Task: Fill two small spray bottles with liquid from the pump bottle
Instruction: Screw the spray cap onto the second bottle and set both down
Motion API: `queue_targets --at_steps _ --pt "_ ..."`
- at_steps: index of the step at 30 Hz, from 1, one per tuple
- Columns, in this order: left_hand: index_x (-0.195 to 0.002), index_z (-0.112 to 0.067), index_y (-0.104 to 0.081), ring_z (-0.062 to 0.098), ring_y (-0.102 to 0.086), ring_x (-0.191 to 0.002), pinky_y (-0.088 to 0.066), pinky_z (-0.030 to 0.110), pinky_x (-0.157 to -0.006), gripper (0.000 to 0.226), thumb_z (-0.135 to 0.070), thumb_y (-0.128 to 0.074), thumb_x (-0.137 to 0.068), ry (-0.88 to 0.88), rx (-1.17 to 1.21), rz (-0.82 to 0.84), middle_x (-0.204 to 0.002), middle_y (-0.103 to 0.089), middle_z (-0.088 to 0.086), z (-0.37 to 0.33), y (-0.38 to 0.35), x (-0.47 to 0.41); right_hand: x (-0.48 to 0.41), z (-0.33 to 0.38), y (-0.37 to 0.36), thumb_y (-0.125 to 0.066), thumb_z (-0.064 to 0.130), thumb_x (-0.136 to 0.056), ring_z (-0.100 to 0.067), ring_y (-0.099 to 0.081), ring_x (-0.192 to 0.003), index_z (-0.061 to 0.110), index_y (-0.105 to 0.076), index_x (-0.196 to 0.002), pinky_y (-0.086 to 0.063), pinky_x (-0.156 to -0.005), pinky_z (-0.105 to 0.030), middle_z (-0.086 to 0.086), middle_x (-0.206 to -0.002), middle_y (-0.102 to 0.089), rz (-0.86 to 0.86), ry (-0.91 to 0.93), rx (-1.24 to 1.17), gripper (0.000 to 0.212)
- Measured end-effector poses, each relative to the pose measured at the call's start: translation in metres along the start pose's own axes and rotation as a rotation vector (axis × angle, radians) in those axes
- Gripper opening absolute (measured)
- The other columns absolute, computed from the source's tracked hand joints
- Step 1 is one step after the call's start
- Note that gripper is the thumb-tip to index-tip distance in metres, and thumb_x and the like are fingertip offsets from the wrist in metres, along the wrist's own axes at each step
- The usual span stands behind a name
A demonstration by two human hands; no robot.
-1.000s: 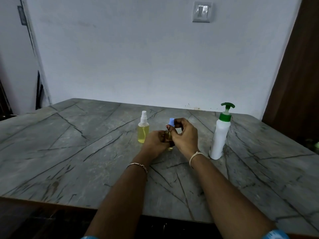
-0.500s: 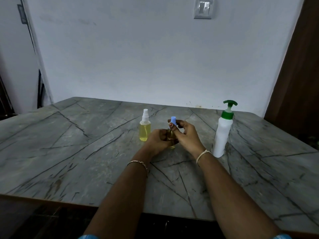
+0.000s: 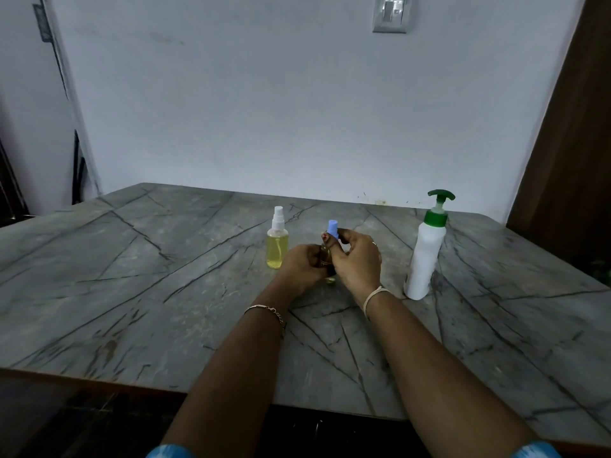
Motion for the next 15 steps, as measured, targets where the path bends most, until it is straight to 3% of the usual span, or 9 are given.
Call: queue_targets --at_steps 6,11,15 --pt "-0.106 -0.005 -0.063 0.02 -0.066 -0.089 -0.053 0.03 -0.082 0.027 -0.01 -0.071 -0.08 -0.021 -0.084 -0.028 -0.097 -0.07 0.01 -0.0041 0.0008 0.0009 0.0019 -0.001 0.0013 -0.063 0.049 -0.086 -0.021 -0.057 -0.108 0.02 -0.07 -0.111 -0.045 -0.094 -0.046 -0.002 -0.109 -0.069 -0.006 -0.013 -0.025 0.039" --pt "-0.107 -0.005 -0.064 0.023 -0.066 -0.09 -0.053 0.038 -0.085 0.029 -0.007 -0.07 -0.079 -0.022 -0.109 -0.05 -0.097 -0.071 0.012 -0.0073 0.002 0.0015 0.0025 0.0001 0.0026 -0.062 0.051 -0.086 -0.021 -0.059 -0.107 0.022 -0.07 -0.109 -0.047 -0.093 -0.045 -0.001 -0.107 -0.07 -0.019 -0.015 -0.005 0.038" --pt "-0.107 -0.006 -0.064 0.018 -0.066 -0.089 -0.05 0.022 -0.075 0.029 -0.007 -0.07 -0.079 -0.024 -0.105 -0.084 -0.097 -0.07 0.007 -0.008 0.003 0.0037 0.002 -0.0051 -0.0037 -0.06 0.055 -0.084 -0.018 -0.059 -0.102 0.025 -0.07 -0.108 -0.05 -0.089 -0.044 0.002 -0.103 -0.069 0.022 -0.047 -0.039 0.039"
Point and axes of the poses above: each hand's wrist, its own x-axis away from the middle knuckle, its own y-axis out of the back of the hand, z = x × y, the point moved 10 cm from there along -x, towards the middle knuckle
